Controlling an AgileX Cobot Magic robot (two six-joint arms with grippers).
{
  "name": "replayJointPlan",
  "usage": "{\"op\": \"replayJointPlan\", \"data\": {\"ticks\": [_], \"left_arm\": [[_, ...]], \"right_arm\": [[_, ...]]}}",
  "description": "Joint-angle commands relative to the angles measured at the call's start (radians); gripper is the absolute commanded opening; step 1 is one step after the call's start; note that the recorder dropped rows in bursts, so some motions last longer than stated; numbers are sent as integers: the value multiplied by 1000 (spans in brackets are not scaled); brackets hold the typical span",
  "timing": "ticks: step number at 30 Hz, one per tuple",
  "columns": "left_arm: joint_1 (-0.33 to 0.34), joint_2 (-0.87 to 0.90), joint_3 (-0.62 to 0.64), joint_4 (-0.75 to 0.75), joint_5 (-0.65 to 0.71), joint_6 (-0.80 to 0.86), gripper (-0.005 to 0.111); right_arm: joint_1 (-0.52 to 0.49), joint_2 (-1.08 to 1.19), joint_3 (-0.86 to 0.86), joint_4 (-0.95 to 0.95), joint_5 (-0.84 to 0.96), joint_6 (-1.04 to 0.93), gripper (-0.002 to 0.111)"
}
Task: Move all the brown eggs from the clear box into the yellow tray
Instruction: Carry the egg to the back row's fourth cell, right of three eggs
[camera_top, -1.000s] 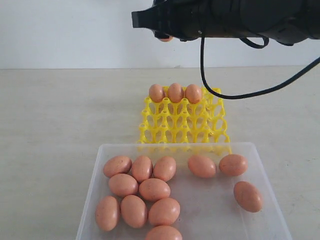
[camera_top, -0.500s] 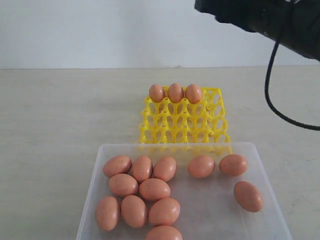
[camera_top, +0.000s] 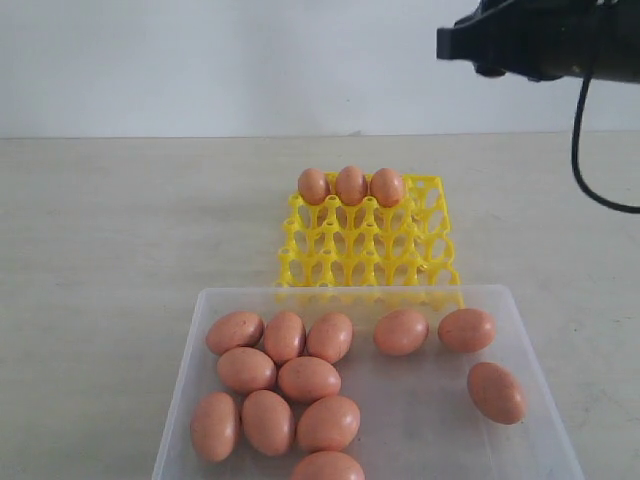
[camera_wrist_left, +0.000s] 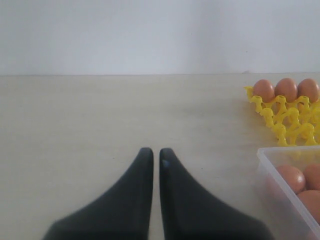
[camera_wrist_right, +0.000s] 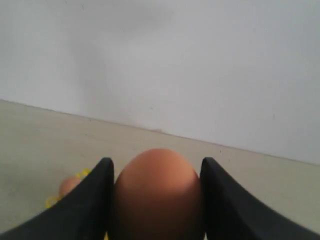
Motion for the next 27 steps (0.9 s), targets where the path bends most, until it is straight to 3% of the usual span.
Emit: {"op": "replayJointPlan", "data": {"ticks": [1,8,12,14,16,22,27], "left_arm": [[-9,-2,4,-1,-1,3,4],[-9,-2,4,-1,-1,3,4],[-9,-2,4,-1,-1,3,4],[-9,-2,4,-1,-1,3,4],[-9,-2,4,-1,-1,3,4],[-9,-2,4,-1,-1,3,4],[-9,-2,4,-1,-1,3,4]], "right_arm": [[-5,152,-2,-17,-5,-101,0],[-5,350,-2,-83,-315,-9,0],[-14,442,-6,-460,-410,254,0],[-40,498,-6,-645,-570,457,0],[-72,543,-6,-642,-723,525,0],[-157,634,-14,-676,-758,600,0],[-214,718,-185,-1068,-753,965,0]]}}
